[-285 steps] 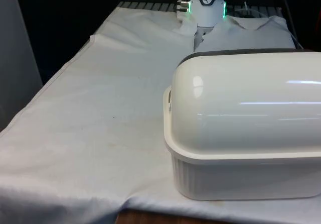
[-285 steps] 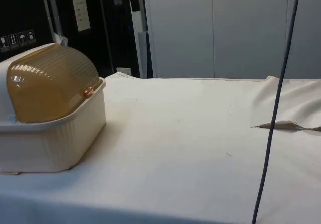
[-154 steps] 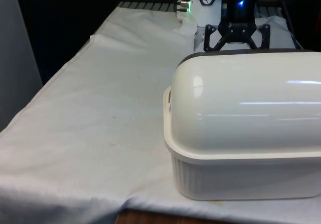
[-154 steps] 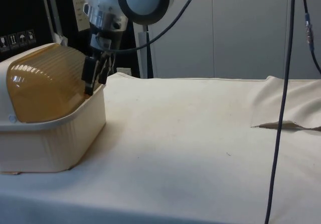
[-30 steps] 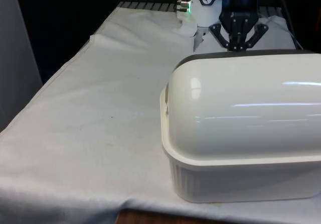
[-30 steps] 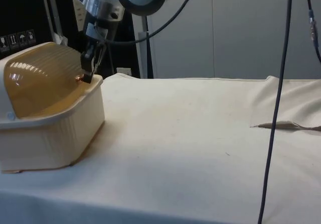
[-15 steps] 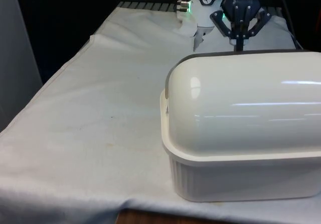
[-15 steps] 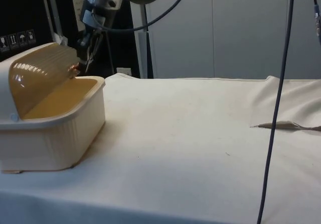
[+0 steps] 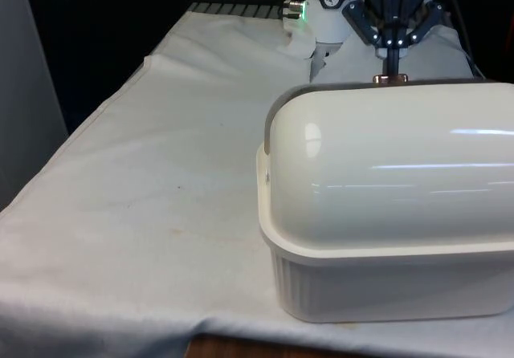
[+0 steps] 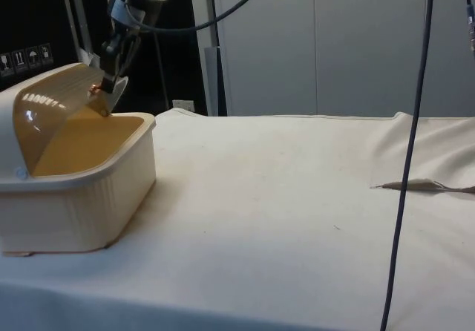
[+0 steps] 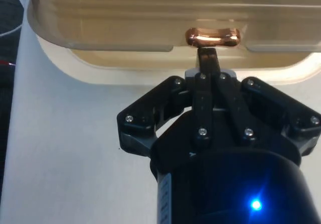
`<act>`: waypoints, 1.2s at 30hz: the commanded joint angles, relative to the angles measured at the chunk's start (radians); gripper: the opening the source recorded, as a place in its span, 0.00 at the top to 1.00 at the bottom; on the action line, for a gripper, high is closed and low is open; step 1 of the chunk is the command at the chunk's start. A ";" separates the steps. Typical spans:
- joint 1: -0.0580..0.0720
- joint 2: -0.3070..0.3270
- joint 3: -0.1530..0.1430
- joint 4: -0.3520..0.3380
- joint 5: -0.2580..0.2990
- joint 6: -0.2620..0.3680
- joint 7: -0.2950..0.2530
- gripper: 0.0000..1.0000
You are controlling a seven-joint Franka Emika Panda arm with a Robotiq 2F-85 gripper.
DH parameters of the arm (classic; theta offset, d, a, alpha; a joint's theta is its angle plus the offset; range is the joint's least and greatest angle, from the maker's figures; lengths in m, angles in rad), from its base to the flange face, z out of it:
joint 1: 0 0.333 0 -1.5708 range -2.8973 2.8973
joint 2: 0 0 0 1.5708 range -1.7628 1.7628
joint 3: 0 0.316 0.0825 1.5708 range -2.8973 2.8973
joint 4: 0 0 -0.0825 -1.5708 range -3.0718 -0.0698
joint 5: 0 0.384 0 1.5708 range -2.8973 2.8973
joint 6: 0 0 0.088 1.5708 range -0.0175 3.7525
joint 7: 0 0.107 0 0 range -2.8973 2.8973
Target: Open the lid, then close it.
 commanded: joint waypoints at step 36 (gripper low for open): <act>0.005 0.034 0.003 0.132 -0.002 0.035 0.005 1.00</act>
